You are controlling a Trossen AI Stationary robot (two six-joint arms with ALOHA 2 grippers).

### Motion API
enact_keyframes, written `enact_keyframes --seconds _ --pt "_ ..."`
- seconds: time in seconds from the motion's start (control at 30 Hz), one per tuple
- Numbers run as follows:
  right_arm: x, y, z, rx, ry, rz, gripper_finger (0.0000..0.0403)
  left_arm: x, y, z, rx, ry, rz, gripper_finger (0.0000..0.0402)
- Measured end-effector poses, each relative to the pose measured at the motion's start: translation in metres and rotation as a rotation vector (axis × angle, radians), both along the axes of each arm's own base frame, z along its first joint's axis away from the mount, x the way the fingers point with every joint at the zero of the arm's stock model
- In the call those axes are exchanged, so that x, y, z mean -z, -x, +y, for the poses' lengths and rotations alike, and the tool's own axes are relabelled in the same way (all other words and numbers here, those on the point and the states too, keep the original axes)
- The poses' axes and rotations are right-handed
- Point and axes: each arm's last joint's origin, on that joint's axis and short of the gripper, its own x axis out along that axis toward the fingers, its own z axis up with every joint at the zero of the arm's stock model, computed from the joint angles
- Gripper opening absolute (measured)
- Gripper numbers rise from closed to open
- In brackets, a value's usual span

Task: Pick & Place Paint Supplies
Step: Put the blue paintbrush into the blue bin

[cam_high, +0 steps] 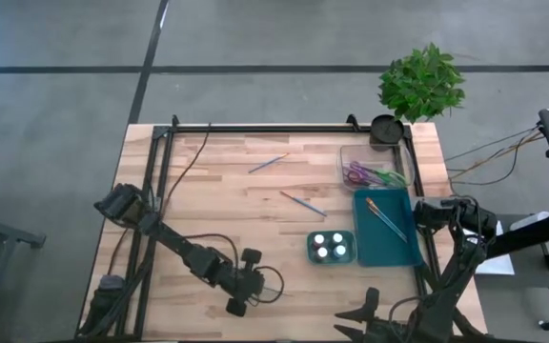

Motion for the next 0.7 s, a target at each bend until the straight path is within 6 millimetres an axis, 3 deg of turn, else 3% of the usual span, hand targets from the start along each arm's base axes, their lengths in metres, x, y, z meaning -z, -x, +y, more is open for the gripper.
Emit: enact_keyframes --seconds 0.43,0.7 --pt "0.006 0.001 -0.003 0.002 0.01 0.005 0.0123 -0.009 0.0 -0.004 -0.003 -0.031 -0.064 0.0" --pt "0.022 -0.005 -0.013 0.048 0.01 0.01 0.0123 -0.015 -0.004 -0.006 0.0 -0.03 -0.125 0.0"
